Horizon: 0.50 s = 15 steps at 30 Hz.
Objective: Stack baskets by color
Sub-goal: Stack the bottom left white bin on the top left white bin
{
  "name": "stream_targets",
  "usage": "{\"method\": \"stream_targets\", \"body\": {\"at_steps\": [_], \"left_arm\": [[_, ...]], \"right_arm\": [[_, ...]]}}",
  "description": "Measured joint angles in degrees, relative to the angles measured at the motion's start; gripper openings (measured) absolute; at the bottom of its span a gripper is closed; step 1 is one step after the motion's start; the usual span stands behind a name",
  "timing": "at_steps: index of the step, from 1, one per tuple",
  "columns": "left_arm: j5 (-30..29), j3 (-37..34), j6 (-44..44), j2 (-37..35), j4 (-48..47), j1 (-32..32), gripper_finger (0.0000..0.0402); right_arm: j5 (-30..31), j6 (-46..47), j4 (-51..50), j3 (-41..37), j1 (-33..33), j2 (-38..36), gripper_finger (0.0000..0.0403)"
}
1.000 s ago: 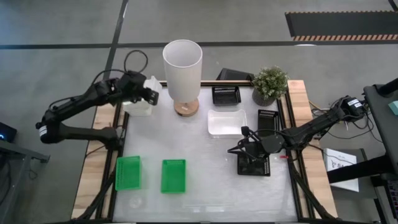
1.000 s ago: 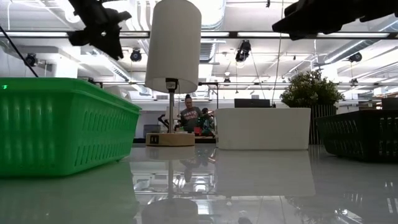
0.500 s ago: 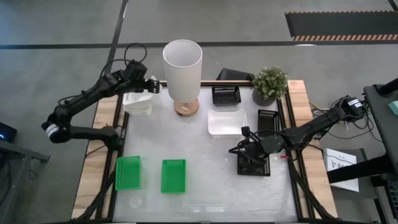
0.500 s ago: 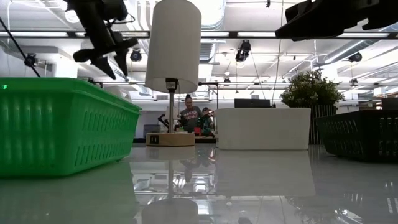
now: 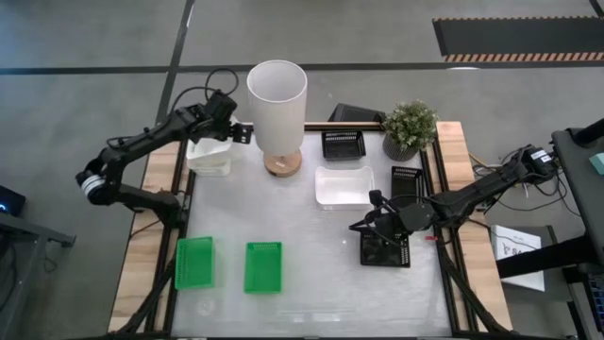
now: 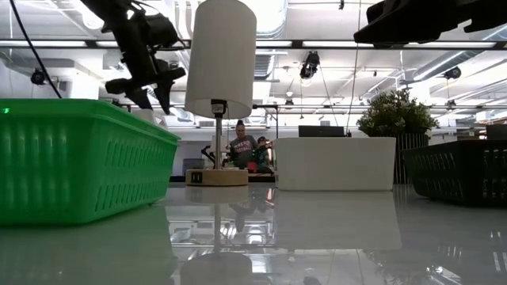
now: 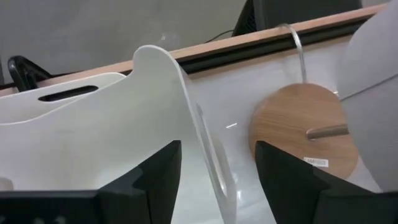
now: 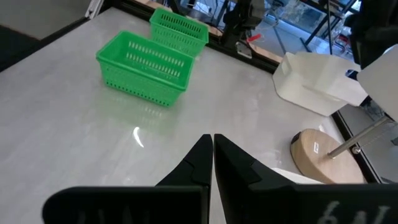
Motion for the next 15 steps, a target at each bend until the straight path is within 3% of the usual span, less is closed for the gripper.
{"method": "stream_targets", "body": {"at_steps": [5, 15], "left_arm": [[-0.15, -0.33, 0.17, -0.01, -0.56, 0.0, 0.0162], [-0.28, -0.77, 0.86, 0.21, -1.01, 0.0, 0.0055]], "right_arm": [[-0.01, 0.34, -0.15, 0.0, 0.0, 0.02, 0.0009], [-0.02, 1.0, -0.13, 0.0, 0.0, 0.02, 0.0009]]}}
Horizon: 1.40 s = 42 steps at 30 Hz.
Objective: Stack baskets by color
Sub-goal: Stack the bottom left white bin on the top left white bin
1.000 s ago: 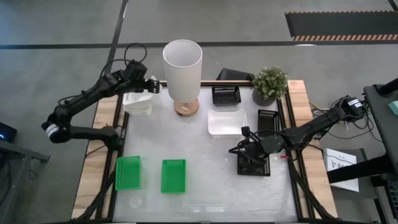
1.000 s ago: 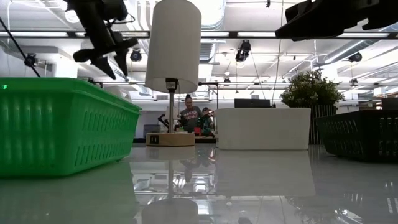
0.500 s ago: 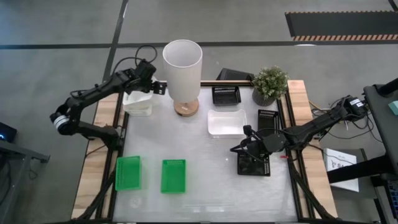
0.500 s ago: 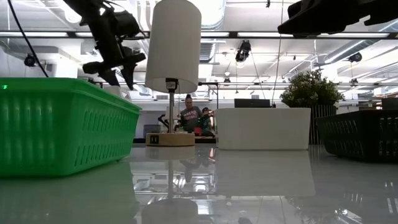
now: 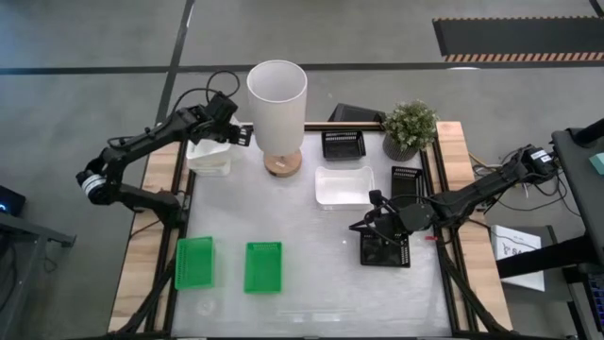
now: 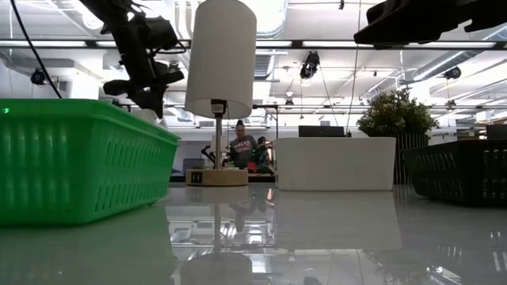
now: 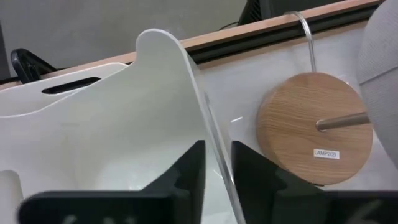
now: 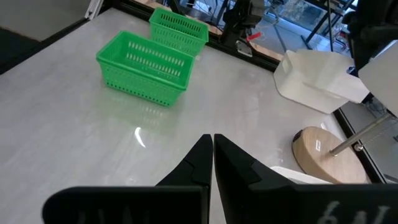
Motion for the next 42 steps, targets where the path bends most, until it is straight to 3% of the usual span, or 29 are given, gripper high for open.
{"method": "stream_targets", "body": {"at_steps": [6, 18, 27, 32, 37, 42], "left_arm": [[0.06, 0.0, 0.57, 0.0, 0.03, -0.09, 0.0005], [-0.04, 0.59, 3.72, -1.7, -1.26, -0.07, 0.0006], [-1.98, 2.08, 12.29, -9.35, -4.51, -0.45, 0.0001], [-2.8, 1.56, 27.9, -15.55, -6.91, -1.77, 0.0], [-2.63, 0.76, 50.28, -20.64, -19.12, -2.65, 0.0], [-0.97, -2.26, 66.82, -24.68, -29.13, -2.64, 0.0]], "right_arm": [[0.0, 0.09, 0.03, 0.0, 0.0, 0.0, 0.0009], [0.0, 0.11, 0.09, 0.0, 0.0, 0.02, 0.0009], [0.0, 0.7, 0.11, -0.02, 0.0, 0.02, 0.0009], [0.0, 0.7, 0.14, -0.02, 0.0, 0.02, 0.0009], [0.0, 1.44, 0.57, -0.02, 0.0, 0.02, 0.0009], [0.0, 2.1, 0.57, -0.02, 0.0, 0.02, 0.0009]]}}
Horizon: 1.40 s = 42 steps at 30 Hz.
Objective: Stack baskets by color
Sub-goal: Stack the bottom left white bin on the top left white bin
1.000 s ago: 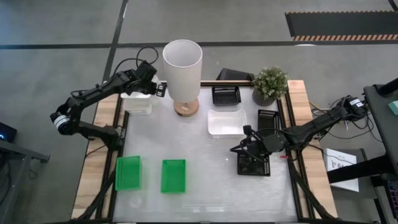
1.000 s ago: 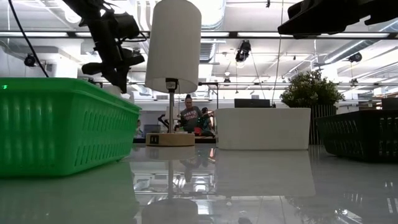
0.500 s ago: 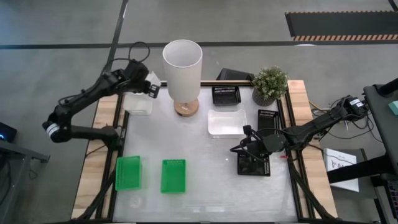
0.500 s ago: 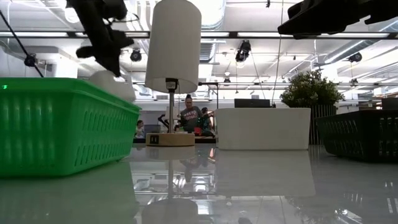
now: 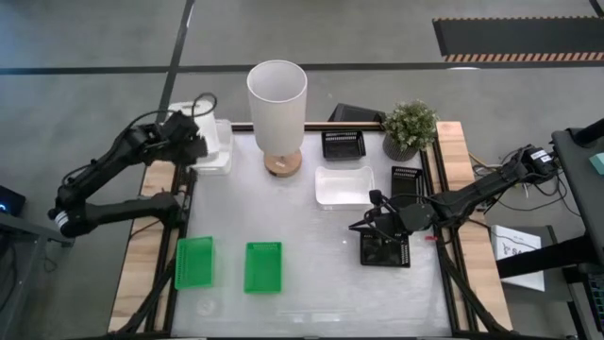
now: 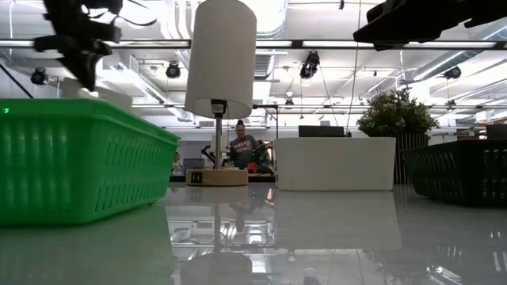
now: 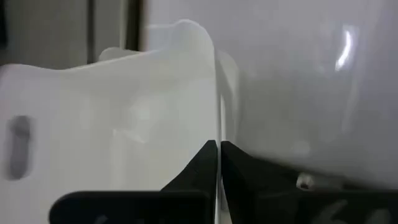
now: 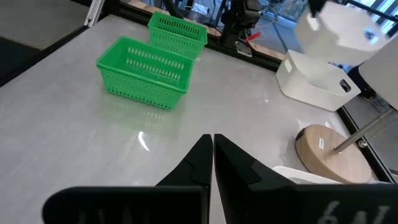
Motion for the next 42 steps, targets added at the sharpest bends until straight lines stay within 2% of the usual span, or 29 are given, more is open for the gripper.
{"method": "stream_targets", "body": {"at_steps": [6, 14, 20, 31, 42], "left_arm": [[5.71, -3.59, 13.09, -4.11, 0.77, -0.04, 0.0], [1.89, -9.13, 16.06, -6.64, 7.68, 0.04, 0.0], [-0.5, -12.23, 15.72, -6.09, 12.77, 0.05, 0.0], [-1.78, -14.22, 5.19, -5.83, 15.62, 0.04, 0.0], [-1.87, -15.0, 6.05, -4.22, 15.73, 0.07, 0.0]], "right_arm": [[0.0, 0.39, 0.01, 0.0, -0.02, 0.04, 0.0009], [0.0, 0.39, 0.19, 0.0, 0.0, 0.04, 0.0009], [0.0, 0.39, 0.46, 0.0, 0.0, 0.04, 0.0009], [0.0, 0.39, 0.4, -0.02, 0.0, 0.04, 0.0009], [0.0, 0.39, 0.4, -0.02, -0.01, 0.04, 0.0009]]}}
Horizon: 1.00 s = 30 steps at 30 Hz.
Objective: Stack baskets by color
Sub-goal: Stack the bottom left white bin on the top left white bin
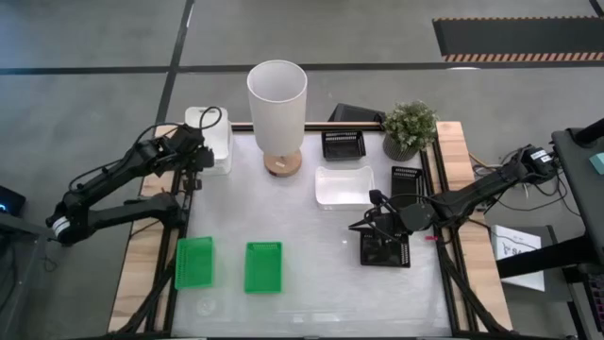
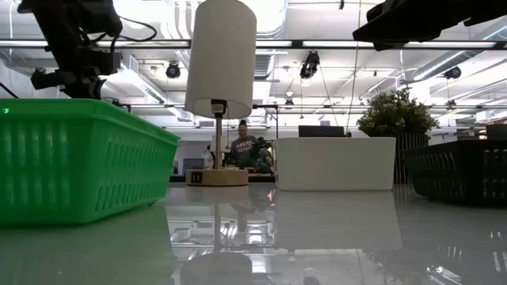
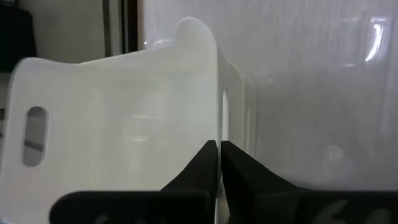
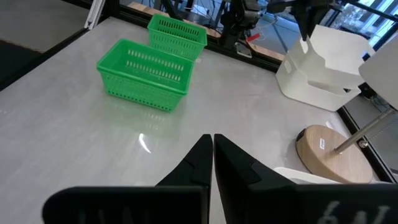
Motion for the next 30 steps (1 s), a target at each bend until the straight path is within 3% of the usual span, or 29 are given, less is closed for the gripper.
{"method": "stream_targets", "body": {"at_steps": [16, 30], "left_arm": [[-4.85, 0.0, 1.57, 0.8, 0.0, -0.02, 0.0003], [-6.58, 0.0, 1.33, 0.72, 0.46, -0.02, 0.0098]], "right_arm": [[0.0, 0.0, 0.0, 0.0, 0.01, 0.0, 0.0009], [-0.02, 0.0, -0.01, 0.0, -0.01, 0.0, 0.0009]]}}
